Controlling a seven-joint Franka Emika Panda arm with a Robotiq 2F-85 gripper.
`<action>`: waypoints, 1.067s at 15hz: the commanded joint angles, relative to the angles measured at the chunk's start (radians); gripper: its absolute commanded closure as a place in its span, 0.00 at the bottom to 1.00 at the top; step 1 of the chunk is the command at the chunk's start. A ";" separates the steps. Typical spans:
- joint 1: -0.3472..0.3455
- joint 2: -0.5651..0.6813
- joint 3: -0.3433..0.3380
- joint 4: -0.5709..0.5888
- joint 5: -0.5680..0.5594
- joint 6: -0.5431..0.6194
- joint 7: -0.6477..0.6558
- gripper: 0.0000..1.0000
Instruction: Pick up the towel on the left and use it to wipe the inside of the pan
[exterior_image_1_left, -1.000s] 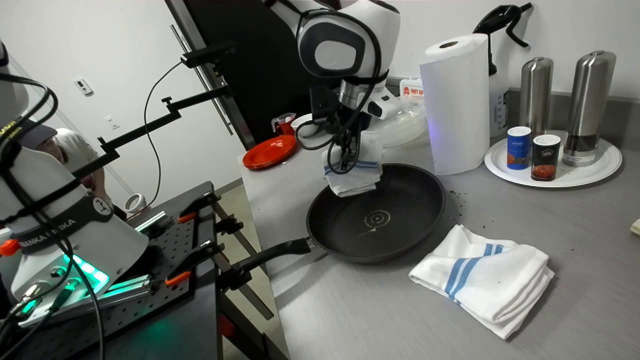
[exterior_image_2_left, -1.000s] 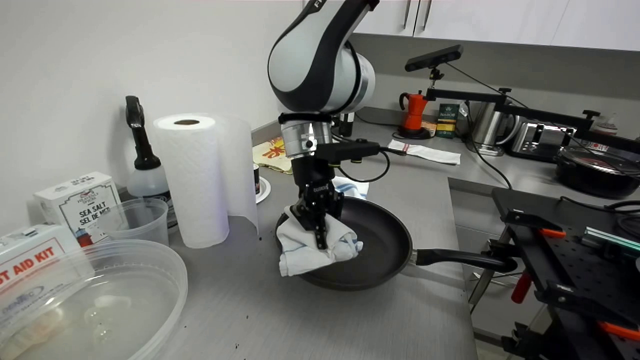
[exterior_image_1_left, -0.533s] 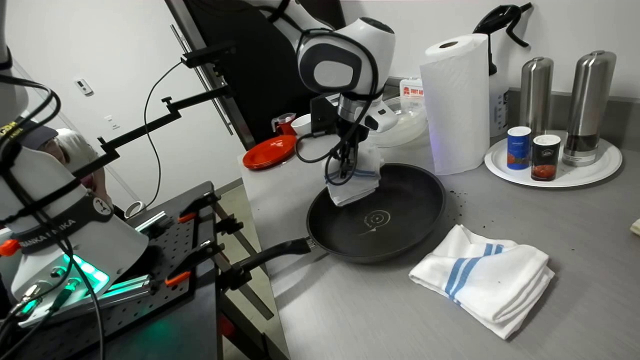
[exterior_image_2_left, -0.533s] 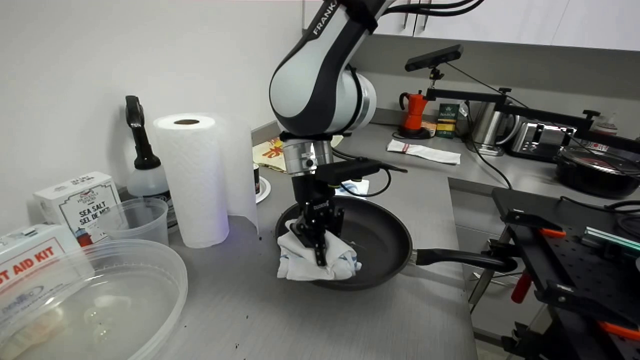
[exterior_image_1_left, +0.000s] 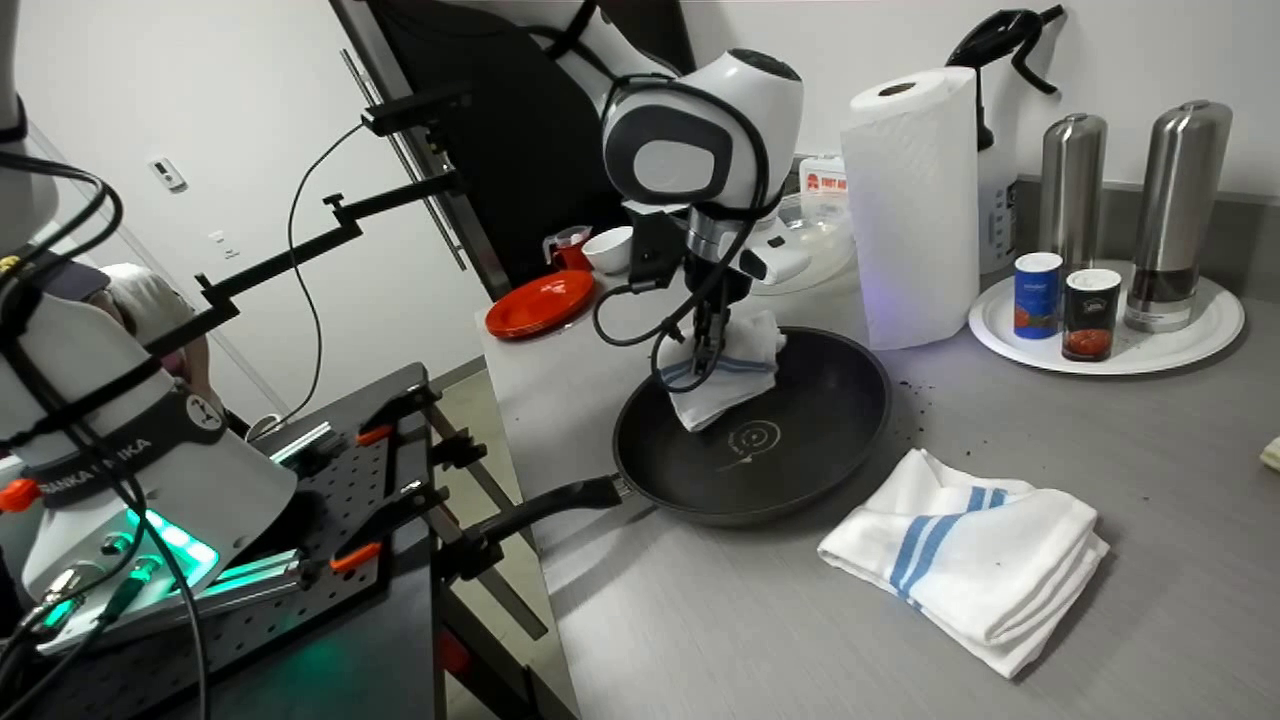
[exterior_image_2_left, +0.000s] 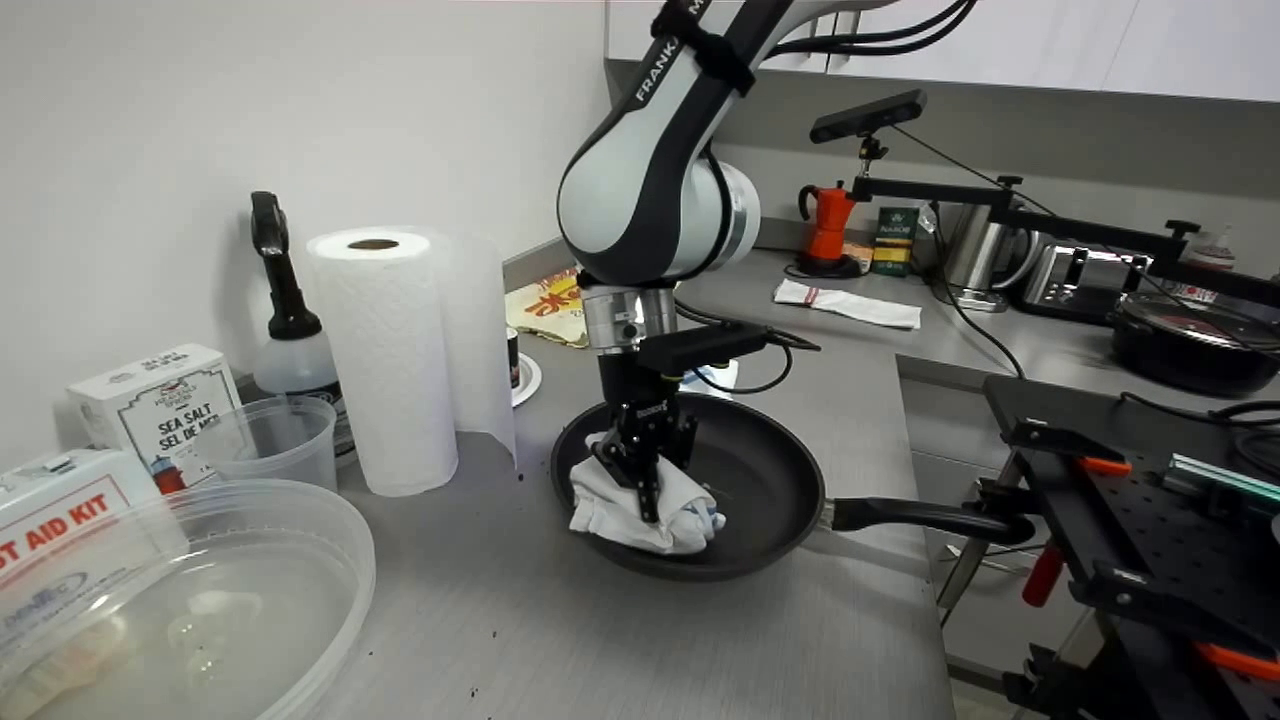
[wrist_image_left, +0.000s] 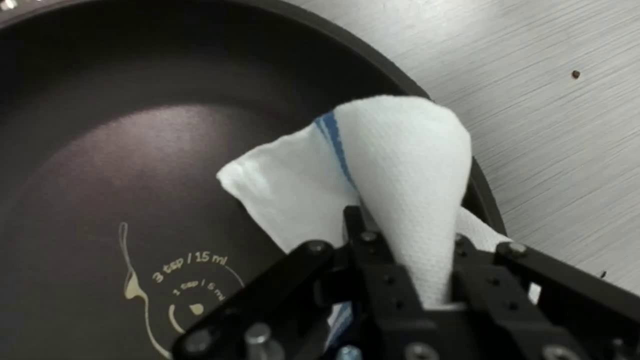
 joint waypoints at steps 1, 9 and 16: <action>-0.007 0.012 -0.004 -0.001 0.022 0.013 0.020 0.96; -0.010 0.046 0.009 -0.004 0.035 0.011 0.036 0.96; -0.004 0.054 0.025 0.002 0.051 0.010 0.038 0.96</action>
